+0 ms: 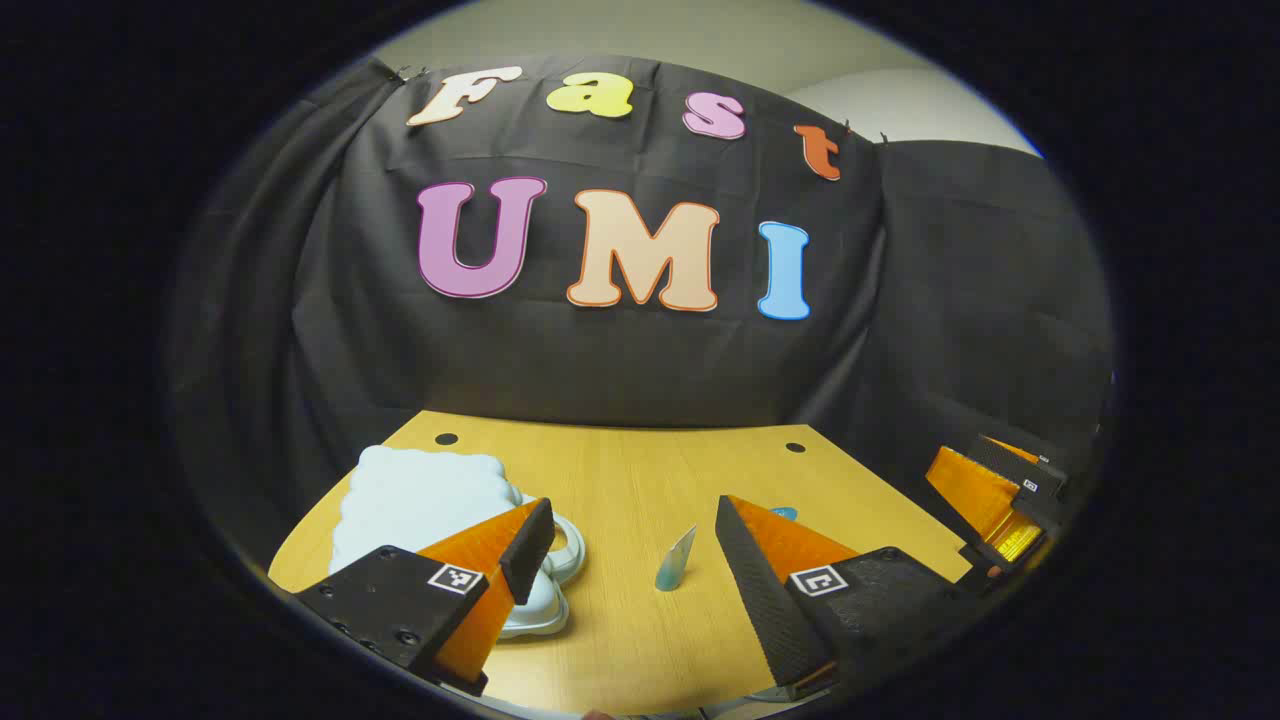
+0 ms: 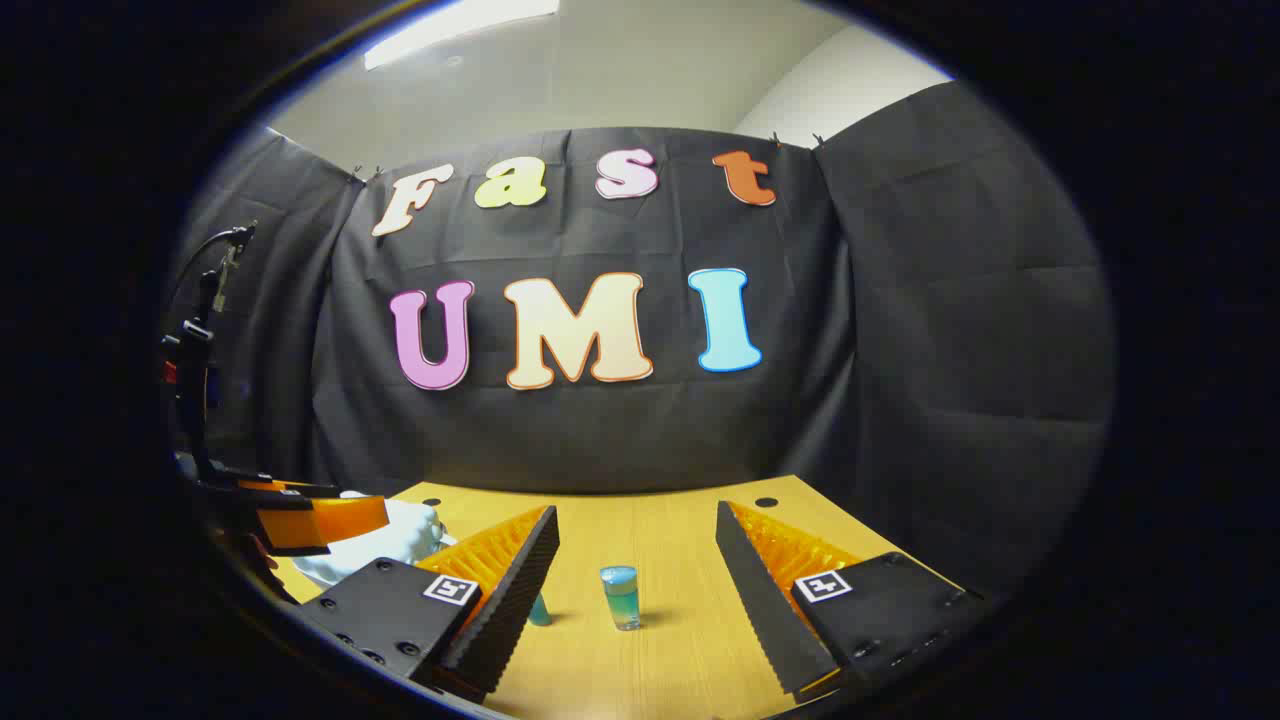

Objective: First open the suitcase, pack the skin care products into it, and then close the suitcase.

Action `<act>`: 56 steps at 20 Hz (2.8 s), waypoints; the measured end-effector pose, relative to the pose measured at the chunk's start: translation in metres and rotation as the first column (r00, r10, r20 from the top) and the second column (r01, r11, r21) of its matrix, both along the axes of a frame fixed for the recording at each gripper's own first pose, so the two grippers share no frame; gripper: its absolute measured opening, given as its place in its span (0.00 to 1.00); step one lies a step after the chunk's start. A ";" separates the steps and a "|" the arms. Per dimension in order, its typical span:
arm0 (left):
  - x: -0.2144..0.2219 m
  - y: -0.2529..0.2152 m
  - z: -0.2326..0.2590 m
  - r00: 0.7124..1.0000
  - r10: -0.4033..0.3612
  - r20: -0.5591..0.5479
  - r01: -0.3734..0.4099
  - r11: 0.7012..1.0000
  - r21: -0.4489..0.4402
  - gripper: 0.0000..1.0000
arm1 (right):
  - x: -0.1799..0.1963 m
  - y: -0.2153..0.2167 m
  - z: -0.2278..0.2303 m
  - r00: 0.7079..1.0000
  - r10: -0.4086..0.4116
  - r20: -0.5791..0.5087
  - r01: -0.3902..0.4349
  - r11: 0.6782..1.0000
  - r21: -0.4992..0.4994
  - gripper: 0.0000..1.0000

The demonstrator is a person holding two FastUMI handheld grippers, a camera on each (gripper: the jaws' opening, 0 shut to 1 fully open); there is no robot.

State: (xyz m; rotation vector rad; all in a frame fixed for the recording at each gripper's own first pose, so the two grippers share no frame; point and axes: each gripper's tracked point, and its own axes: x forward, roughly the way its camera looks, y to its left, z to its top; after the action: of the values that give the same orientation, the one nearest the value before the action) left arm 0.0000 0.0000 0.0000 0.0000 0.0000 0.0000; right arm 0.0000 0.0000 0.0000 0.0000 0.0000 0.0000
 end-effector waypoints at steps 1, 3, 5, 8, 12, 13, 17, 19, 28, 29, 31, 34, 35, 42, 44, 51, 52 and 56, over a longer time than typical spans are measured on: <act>0.001 -0.003 -0.003 1.000 -0.011 -0.010 0.011 1.000 0.002 0.95 | 0.000 -0.004 0.001 1.000 -0.010 0.001 0.010 1.000 0.008 0.99; 0.005 -0.009 -0.005 1.000 -0.025 -0.018 0.025 1.000 0.008 0.95 | 0.003 -0.012 -0.001 1.000 -0.027 0.000 0.027 0.999 0.019 0.98; 0.010 -0.013 -0.011 0.999 -0.033 -0.036 0.033 0.999 0.010 0.95 | 0.004 -0.021 -0.004 0.999 -0.037 -0.010 0.038 0.999 0.017 0.98; 0.018 -0.021 -0.023 0.997 -0.045 -0.069 0.044 0.999 -0.006 0.95 | 0.004 -0.032 -0.007 0.999 -0.043 -0.024 0.043 0.999 0.015 0.98; 0.028 -0.026 -0.042 0.993 -0.015 -0.117 0.014 1.000 -0.004 0.95 | 0.012 -0.045 -0.017 0.998 -0.033 -0.053 0.034 0.999 0.028 0.98; 0.031 -0.026 -0.049 0.991 -0.008 -0.130 0.007 1.000 -0.002 0.93 | 0.015 -0.048 -0.019 0.998 -0.028 -0.058 0.030 0.999 0.031 0.98; 0.052 -0.031 -0.072 0.985 0.020 -0.174 -0.019 1.000 0.007 0.95 | 0.028 -0.056 -0.029 0.996 0.004 -0.087 -0.001 1.000 0.031 0.98; 0.067 -0.033 -0.089 0.977 0.035 -0.210 -0.032 0.999 0.021 0.93 | 0.035 -0.061 -0.036 0.994 0.018 -0.112 -0.014 0.999 0.036 0.98; 0.124 -0.030 -0.151 0.934 0.095 -0.343 -0.106 0.994 -0.014 0.96 | 0.063 -0.090 -0.049 0.983 0.052 -0.178 -0.049 0.999 0.024 0.98; 0.130 -0.028 -0.155 0.932 0.104 -0.348 -0.115 0.993 -0.012 0.96 | 0.065 -0.093 -0.052 0.981 0.053 -0.188 -0.049 0.998 0.026 0.98; 0.136 -0.026 -0.158 0.928 0.114 -0.356 -0.129 0.991 -0.018 0.96 | 0.071 -0.099 -0.055 0.978 0.052 -0.203 -0.048 0.999 0.025 0.98; 0.139 -0.024 -0.159 0.927 0.117 -0.358 -0.137 0.990 -0.030 0.96 | 0.079 -0.102 -0.059 0.974 0.056 -0.218 -0.053 0.998 0.017 0.98; 0.138 -0.025 -0.160 0.926 0.116 -0.359 -0.136 0.990 -0.030 0.96 | 0.081 -0.103 -0.060 0.974 0.057 -0.221 -0.054 0.998 0.019 0.98; 0.129 -0.026 -0.140 0.935 0.108 -0.338 -0.119 0.993 -0.012 0.96 | 0.089 -0.092 -0.068 0.969 0.075 -0.234 -0.071 0.997 0.025 0.98; 0.123 -0.025 -0.129 0.937 0.105 -0.332 -0.117 0.993 -0.016 0.96 | 0.088 -0.089 -0.070 0.969 0.078 -0.236 -0.073 0.997 0.029 0.98; 0.110 -0.004 -0.080 0.949 0.115 -0.294 -0.130 0.991 -0.032 0.96 | 0.085 -0.080 -0.078 0.969 0.078 -0.235 -0.071 0.997 0.039 0.98; 0.112 0.004 -0.072 0.949 0.128 -0.289 -0.144 0.989 -0.036 0.96 | 0.084 -0.080 -0.080 0.968 0.077 -0.237 -0.070 0.997 0.039 0.98; 0.124 0.042 -0.056 0.937 0.197 -0.287 -0.205 0.979 0.004 0.96 | 0.078 -0.084 -0.090 0.965 0.066 -0.253 -0.056 0.997 0.046 0.98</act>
State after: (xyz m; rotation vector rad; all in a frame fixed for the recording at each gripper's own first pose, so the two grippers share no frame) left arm 0.1237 0.0423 -0.0562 -0.0257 0.2903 0.2055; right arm 0.0783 -0.0835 -0.0896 0.0381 0.2569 0.0620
